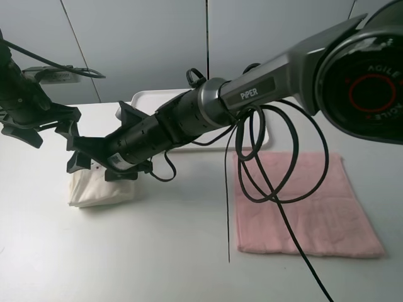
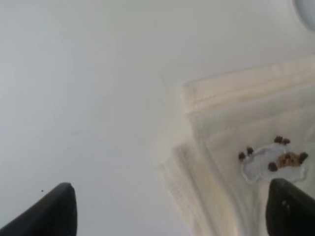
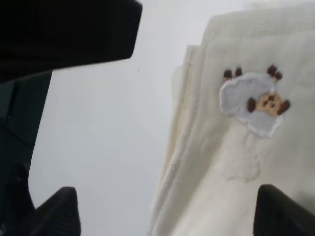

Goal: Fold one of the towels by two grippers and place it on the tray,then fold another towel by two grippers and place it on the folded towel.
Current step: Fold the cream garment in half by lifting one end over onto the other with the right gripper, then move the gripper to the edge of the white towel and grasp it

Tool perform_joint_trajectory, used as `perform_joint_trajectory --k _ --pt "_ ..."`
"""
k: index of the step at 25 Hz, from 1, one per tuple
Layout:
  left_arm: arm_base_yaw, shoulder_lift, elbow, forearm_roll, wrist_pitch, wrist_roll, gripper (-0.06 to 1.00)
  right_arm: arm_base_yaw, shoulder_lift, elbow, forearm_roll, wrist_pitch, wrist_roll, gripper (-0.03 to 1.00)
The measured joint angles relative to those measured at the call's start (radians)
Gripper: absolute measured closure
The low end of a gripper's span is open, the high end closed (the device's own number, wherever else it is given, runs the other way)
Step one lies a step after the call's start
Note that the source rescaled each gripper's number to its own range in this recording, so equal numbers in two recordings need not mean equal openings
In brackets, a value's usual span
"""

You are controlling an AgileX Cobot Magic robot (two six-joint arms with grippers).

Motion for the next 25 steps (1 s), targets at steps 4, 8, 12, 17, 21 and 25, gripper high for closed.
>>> perform_joint_trajectory --k 4,8,12,17,21,25 --pt "0.000 0.000 0.000 0.000 0.004 0.013 -0.05 -0.059 -0.031 0.000 -0.119 0.005 0.090 0.19" --pt "0.000 0.000 0.000 0.000 0.006 0.021 -0.05 -0.107 -0.032 0.000 -0.310 0.009 0.243 0.19" --pt "0.000 0.000 0.000 0.000 0.006 0.021 -0.05 -0.109 -0.030 0.000 -0.423 0.006 0.321 0.20" --pt "0.000 -0.002 0.000 0.000 0.007 0.021 -0.05 -0.109 0.013 -0.008 -0.443 0.046 0.364 0.22" --pt "0.000 -0.002 0.000 0.000 0.008 0.021 -0.05 -0.109 0.047 -0.034 -0.445 0.080 0.368 0.22" --pt "0.000 -0.002 0.000 0.000 0.008 0.021 -0.05 -0.109 0.047 -0.044 -0.441 0.080 0.368 0.22"
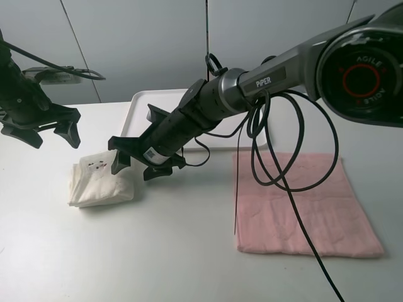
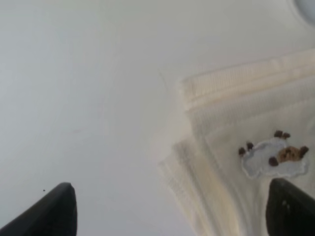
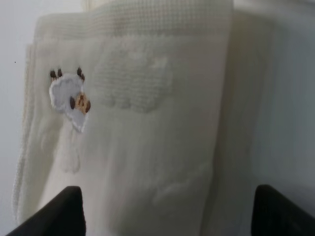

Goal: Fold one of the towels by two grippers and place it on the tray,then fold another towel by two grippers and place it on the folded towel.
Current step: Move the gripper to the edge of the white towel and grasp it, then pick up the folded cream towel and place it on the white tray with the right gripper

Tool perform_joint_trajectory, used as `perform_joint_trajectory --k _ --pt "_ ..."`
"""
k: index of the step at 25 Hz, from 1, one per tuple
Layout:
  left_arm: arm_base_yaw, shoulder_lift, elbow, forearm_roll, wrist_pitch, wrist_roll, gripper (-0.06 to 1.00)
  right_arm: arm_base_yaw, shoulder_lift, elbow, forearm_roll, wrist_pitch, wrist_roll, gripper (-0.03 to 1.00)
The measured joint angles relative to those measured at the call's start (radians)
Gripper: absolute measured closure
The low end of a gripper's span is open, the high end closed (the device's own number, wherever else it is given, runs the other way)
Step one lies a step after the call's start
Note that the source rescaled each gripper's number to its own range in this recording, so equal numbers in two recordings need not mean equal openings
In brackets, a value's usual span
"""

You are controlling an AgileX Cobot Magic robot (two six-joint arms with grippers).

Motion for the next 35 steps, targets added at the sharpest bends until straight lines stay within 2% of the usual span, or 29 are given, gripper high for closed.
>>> perform_joint_trajectory --k 14,21,25,28,30,31,35 --pt "0.000 0.000 -0.002 -0.002 -0.002 0.000 -0.05 0.019 0.046 -0.062 0.039 -0.008 0.010 0.22" --pt "0.000 0.000 -0.002 -0.004 0.000 0.019 -0.05 0.030 0.078 -0.124 -0.029 -0.003 0.071 0.29" --pt "0.000 0.000 -0.002 -0.004 0.000 0.025 -0.05 0.031 0.078 -0.124 -0.068 -0.012 0.097 0.44" --pt "0.000 0.000 -0.002 -0.004 0.000 0.025 -0.05 0.037 0.078 -0.124 -0.083 -0.022 0.093 0.65" --pt "0.000 0.000 -0.002 -0.004 0.000 0.025 -0.05 0.046 0.078 -0.124 -0.083 -0.026 0.072 0.84" --pt "0.000 0.000 -0.002 -0.004 0.000 0.025 -0.05 0.050 0.078 -0.124 -0.083 -0.028 0.065 0.88" --pt "0.000 0.000 -0.002 -0.004 0.000 0.025 -0.05 0.057 0.078 -0.124 -0.083 -0.030 0.050 0.88"
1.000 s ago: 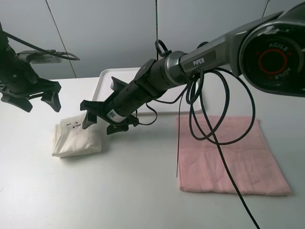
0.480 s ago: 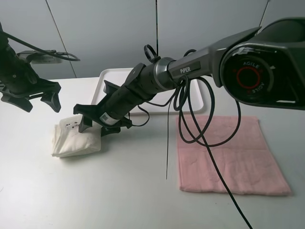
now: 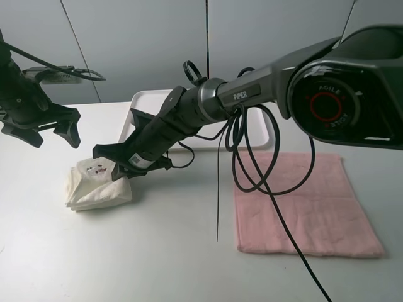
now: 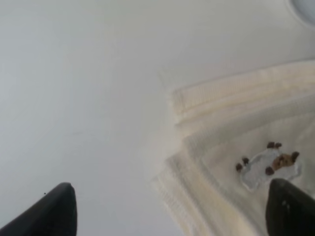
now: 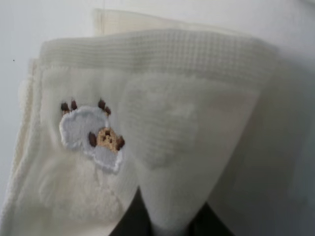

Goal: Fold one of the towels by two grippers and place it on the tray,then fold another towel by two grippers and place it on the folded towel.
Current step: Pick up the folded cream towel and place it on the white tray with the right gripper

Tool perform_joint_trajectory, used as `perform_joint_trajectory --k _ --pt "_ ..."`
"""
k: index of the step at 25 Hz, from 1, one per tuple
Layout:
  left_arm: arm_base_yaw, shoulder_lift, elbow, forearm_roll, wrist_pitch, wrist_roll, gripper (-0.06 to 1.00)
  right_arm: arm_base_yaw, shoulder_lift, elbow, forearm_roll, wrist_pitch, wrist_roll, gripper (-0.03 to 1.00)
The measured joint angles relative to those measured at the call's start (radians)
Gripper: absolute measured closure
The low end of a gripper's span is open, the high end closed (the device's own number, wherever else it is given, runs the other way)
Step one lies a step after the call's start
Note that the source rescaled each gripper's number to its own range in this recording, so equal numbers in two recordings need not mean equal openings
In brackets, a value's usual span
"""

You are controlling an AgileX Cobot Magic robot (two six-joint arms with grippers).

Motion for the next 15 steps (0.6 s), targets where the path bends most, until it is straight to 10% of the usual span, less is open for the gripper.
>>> perform_joint_trajectory --k 15 --pt "0.000 0.000 0.000 -0.024 0.017 0.002 -0.05 -0.072 -0.004 -0.181 -0.107 0.111 0.037 0.88"
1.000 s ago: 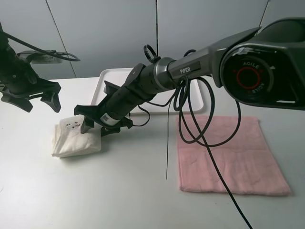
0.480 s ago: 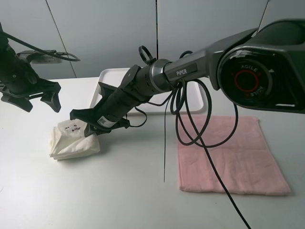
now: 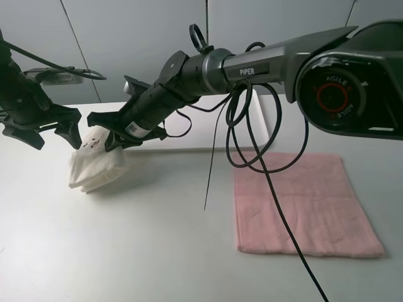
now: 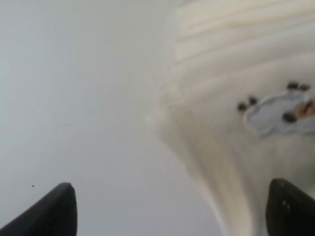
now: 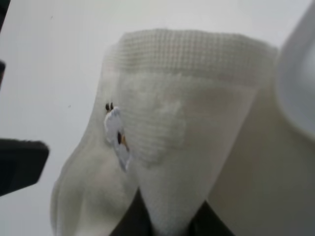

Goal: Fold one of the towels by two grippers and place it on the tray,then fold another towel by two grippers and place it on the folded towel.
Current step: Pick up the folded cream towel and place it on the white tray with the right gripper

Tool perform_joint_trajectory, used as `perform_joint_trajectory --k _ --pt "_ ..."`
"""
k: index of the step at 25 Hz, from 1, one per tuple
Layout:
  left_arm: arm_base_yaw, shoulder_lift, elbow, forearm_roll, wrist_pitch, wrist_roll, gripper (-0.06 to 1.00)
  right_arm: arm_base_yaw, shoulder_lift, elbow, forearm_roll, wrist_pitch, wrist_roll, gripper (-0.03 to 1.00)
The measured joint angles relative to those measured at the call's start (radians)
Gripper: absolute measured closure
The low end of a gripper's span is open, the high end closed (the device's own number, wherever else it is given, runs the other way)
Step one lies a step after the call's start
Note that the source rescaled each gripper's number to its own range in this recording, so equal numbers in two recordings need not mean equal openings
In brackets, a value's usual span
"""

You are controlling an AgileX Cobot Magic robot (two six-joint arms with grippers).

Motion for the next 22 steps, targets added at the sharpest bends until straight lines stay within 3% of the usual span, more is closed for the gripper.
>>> perform_joint_trajectory --k 15,22 --pt "0.000 0.000 0.000 -0.002 0.005 0.000 -0.05 -0.305 0.000 0.000 -0.050 -0.004 0.015 0.88" --pt "0.000 0.000 0.000 -0.004 0.005 0.000 -0.05 -0.361 0.000 0.000 -0.125 -0.029 0.051 0.88"
